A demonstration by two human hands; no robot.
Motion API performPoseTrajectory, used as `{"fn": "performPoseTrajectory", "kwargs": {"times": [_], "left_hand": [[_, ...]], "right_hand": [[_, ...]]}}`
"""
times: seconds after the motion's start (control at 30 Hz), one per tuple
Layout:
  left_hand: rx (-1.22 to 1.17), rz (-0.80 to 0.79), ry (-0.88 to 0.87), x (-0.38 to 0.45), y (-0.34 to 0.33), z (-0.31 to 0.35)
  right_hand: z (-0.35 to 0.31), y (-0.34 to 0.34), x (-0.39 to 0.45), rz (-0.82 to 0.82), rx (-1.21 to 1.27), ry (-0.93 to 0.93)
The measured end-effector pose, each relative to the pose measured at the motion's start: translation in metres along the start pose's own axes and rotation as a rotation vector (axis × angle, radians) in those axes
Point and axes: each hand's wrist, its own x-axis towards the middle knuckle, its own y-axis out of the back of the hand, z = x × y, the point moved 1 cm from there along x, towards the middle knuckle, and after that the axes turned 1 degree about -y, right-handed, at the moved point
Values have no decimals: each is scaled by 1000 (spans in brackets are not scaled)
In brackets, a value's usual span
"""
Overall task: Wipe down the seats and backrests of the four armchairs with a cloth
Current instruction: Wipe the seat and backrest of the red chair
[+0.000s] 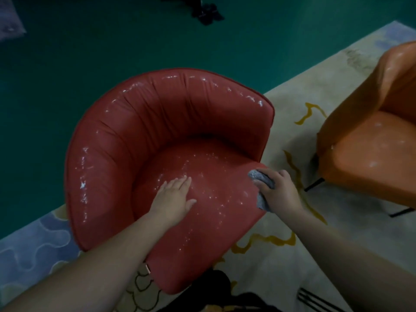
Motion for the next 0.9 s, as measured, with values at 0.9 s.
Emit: {"fn": "performPoseTrajectory", "kwargs": {"times": [0.9], "left_hand": [[-394,157,785,91,-70,-95]], "right_hand": [[-31,-201,247,-600,113,315]]}}
